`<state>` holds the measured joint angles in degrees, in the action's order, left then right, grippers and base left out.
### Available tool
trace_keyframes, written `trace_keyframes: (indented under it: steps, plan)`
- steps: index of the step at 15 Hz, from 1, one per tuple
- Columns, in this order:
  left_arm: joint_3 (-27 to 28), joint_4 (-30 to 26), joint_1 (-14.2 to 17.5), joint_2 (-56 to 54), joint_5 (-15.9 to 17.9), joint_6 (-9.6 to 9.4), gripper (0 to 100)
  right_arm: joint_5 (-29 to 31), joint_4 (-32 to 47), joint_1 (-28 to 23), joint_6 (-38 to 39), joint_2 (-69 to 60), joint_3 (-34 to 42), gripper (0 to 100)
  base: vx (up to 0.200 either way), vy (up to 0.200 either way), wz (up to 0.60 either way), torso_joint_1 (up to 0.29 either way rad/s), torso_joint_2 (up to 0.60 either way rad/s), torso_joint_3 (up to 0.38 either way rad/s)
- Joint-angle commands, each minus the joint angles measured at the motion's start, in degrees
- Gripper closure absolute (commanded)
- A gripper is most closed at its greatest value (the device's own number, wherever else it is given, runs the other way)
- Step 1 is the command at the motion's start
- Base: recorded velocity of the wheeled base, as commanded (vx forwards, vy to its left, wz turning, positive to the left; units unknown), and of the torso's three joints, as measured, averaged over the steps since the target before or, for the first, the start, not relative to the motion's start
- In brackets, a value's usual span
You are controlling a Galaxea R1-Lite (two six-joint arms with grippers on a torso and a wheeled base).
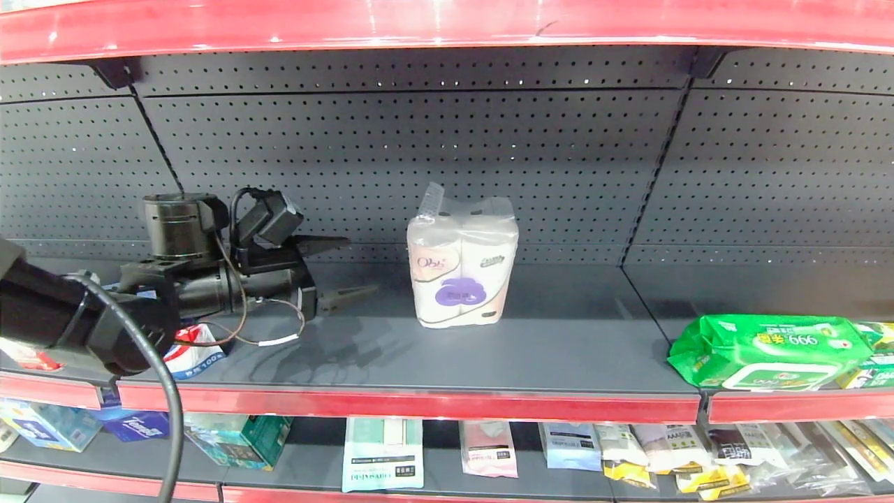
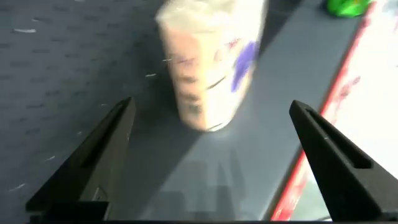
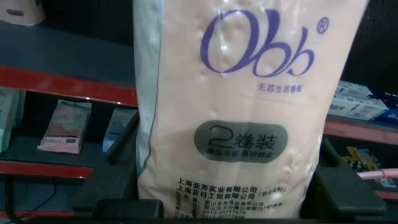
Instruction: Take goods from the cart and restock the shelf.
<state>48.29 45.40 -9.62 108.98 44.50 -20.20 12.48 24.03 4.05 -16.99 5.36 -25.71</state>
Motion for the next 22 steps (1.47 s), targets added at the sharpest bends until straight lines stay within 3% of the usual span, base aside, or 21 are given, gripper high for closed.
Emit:
trace_keyframes:
  steps: [1,4,12,22]
  plan:
    - [2.51,0.13,-1.54,3.96,0.59,1.39,0,0.0,0.05,0.0,-0.06,0.09,0.05,100,0.0,0.0,0.0,0.0,0.0,0.0]
    - [5.59,0.22,-1.63,6.77,3.05,1.39,0,0.0,0.05,0.0,-0.32,0.09,0.49,100,0.0,0.0,0.0,0.0,0.0,0.0]
    - [10.95,3.73,-1.72,13.18,2.0,0.95,0,0.0,0.05,0.0,-1.29,0.09,0.31,100,0.0,0.0,0.0,0.0,0.0,0.0]
    - [17.46,3.82,-3.3,17.84,1.12,1.13,0,0.0,0.05,0.0,-1.38,0.09,0.13,100,0.0,0.0,0.0,0.0,0.0,0.0]
